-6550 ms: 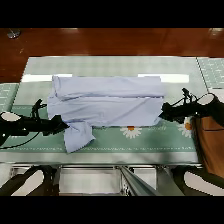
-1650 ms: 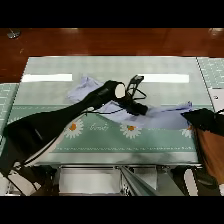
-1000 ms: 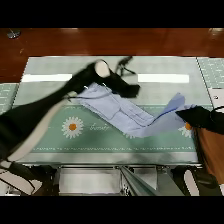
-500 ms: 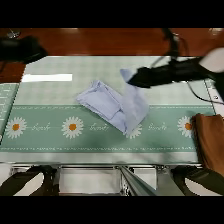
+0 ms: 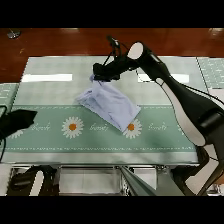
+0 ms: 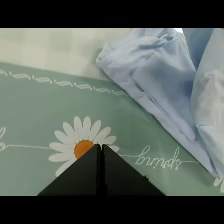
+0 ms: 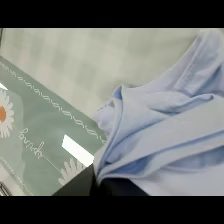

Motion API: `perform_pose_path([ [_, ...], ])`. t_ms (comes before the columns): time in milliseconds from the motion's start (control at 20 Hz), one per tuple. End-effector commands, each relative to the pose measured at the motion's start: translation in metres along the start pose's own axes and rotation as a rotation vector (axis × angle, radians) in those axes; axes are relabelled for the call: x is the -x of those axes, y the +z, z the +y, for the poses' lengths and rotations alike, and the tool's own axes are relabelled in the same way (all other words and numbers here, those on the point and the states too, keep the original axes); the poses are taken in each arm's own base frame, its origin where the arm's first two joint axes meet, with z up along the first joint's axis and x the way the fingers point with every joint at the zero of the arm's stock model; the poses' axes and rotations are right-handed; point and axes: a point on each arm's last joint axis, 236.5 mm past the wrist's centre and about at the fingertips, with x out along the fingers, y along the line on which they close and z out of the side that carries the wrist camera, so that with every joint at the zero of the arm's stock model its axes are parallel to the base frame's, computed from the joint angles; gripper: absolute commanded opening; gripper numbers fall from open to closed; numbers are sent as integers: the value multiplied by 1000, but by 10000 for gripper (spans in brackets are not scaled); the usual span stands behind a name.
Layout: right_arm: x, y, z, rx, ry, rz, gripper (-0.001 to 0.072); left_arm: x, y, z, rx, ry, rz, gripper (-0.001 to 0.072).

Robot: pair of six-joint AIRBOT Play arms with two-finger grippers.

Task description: Fold the shirts.

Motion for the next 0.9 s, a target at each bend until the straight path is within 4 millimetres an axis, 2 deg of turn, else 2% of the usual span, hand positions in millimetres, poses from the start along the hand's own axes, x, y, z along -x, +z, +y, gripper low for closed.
perform_pose_path([
  [0, -23, -12, -2, -55, 52, 78, 625, -16, -36, 13, 59, 9, 40, 22],
  [100, 6, -23, -5, -70, 65, 163, 624, -18, -30, 14, 63, 10, 23, 23],
  [200, 61, -29, -30, -67, -33, 220, 623, -19, -24, 14, 65, 7, -4, 23],
  [300, 140, -33, -72, 1, -277, 226, 623, -19, -25, 12, 69, 0, 4, 22],
  [400, 227, -33, -113, 40, -605, 126, 623, -19, -28, 8, 75, -14, 17, 22],
  [450, 264, -33, -124, 28, -719, 23, 624, -19, -28, 8, 74, -14, 17, 22],
  [500, 287, -36, -129, 3, -766, -89, 624, -19, -28, 8, 71, -14, 17, 23],
  [550, 299, -45, -131, -29, -767, -212, 624, -19, -28, 8, 71, -14, 17, 23],
  [600, 299, -59, -135, -76, -738, -313, 624, -19, -28, 8, 71, -15, 16, 23],
  [650, 291, -81, -142, -149, -688, -400, 623, -19, -28, 8, 71, -15, 15, 23],
  [750, 253, -131, -155, -402, -507, -500, 623, -19, -27, 8, 72, -15, 11, 23],
  [850, 208, -161, -155, -605, -278, -534, 623, -19, -24, 8, 73, -17, -2, 23],
])
